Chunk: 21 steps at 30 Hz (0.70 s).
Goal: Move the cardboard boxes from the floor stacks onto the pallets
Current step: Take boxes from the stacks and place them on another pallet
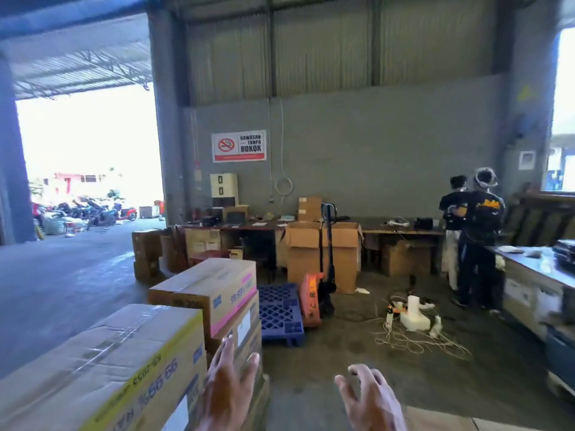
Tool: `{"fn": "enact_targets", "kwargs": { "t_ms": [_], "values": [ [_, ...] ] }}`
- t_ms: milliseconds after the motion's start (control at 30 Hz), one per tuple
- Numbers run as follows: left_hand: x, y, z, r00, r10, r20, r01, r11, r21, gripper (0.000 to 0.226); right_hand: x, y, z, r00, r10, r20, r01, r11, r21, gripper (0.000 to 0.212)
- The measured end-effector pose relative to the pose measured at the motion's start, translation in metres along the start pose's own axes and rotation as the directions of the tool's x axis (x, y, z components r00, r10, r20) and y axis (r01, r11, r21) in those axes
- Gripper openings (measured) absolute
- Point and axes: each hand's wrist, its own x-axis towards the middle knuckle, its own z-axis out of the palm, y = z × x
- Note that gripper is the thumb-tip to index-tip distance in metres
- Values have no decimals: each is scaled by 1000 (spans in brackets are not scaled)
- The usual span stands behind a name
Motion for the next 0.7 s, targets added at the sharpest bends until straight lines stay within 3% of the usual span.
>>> {"fn": "enact_targets", "kwargs": {
  "t_ms": [100, 333, 533, 700],
  "values": [
    [30, 12, -17, 995, 20, -93, -18, 1000, 22, 68, 31, -27, -2, 996, -84, 18, 83, 996, 25, 56],
    [86, -2, -11, 968, -70, -243, 82, 996, 41, 61, 124, -51, 12, 969, -236, 80, 225, 966, 124, 39],
    [120, -21, -8, 897, -191, -399, 239, 968, 72, 60, 208, -68, 47, 913, -349, 212, 325, 935, 139, 18],
    [132, -42, -29, 808, -236, -539, 344, 933, 106, 65, 257, -110, 95, 822, -502, 269, 435, 858, 274, 21]
  ]
}}
